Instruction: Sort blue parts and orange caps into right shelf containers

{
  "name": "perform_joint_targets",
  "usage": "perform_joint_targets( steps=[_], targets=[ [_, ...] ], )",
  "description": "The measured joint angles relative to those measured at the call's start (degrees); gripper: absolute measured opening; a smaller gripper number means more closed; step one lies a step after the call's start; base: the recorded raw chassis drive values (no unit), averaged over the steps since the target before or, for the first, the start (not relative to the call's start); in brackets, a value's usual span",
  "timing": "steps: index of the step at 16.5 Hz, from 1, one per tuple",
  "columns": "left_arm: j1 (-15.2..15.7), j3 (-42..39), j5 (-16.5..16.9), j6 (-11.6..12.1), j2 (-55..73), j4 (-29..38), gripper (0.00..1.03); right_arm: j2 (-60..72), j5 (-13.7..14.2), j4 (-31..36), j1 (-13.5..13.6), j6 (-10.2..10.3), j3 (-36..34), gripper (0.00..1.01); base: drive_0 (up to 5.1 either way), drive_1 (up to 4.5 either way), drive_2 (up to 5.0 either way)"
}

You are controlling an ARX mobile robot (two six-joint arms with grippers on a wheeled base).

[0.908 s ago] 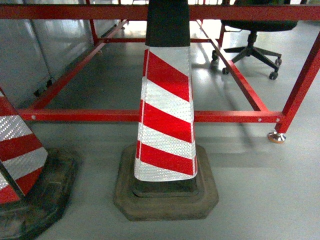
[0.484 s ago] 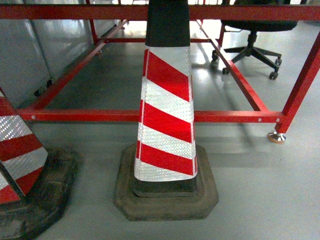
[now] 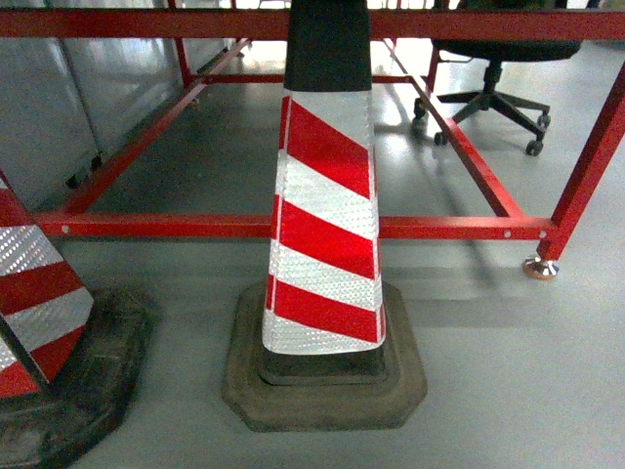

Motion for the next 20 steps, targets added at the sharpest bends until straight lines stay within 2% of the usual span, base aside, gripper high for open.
perform_joint_targets(
  steps=[20],
  targets=[
    [0.0,0.0,0.0,0.52,0.0,-0.02,0.98,0.0,-0.15,-0.09,0.0,0.22,0.0,0.98,0.0,0.0,0.0]
  ],
)
